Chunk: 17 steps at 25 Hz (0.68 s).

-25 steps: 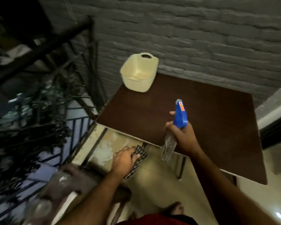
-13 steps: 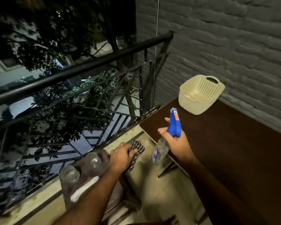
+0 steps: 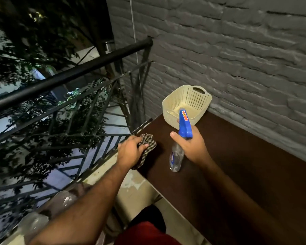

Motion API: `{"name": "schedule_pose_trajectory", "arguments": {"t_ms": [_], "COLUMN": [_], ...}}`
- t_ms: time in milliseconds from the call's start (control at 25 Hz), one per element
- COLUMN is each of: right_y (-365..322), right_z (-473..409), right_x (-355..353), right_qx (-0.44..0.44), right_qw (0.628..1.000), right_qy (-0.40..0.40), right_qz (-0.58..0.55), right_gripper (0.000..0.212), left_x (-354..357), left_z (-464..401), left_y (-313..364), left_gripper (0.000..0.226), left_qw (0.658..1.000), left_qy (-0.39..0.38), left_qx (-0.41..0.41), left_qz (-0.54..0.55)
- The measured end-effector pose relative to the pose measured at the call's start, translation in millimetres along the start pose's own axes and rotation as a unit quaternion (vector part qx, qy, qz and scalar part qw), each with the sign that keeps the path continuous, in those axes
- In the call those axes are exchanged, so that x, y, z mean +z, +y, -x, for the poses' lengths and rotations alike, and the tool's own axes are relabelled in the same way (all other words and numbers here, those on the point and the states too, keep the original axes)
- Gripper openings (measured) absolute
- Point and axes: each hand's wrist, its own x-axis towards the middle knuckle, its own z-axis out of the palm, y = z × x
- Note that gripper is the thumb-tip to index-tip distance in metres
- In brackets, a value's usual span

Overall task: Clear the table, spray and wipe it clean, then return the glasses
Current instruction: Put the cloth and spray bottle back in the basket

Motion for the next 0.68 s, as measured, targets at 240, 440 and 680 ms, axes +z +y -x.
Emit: {"name": "schedule_pose_trajectory", "arguments": {"t_ms": [240, 440, 680], "right_y": [-30, -73, -67], "right_z": [-91, -186, -274], "right_x": [-65, -105, -121], "right_qx": [-0.03, -0.08, -0.077], "right_qw": [0.995, 0.983, 0.989], "right_qy": [0.093, 0.168, 0.123], "right_qz": [0.006, 0.005, 0.012], "right_gripper": [0.046, 0.038, 0.031], "left_x": [-14, -9, 78], "left_z": [-144, -268, -339], "left_y": [70, 142, 162], "left_gripper": [0.027, 0.03, 0.048], "left_qw": [0.99, 0.956, 0.892], "left_qy": [0.012, -0.065, -0.289], "left_qx": [0.138, 0.274, 0.291], "left_qz": [-0.011, -0.08, -0.188]}}
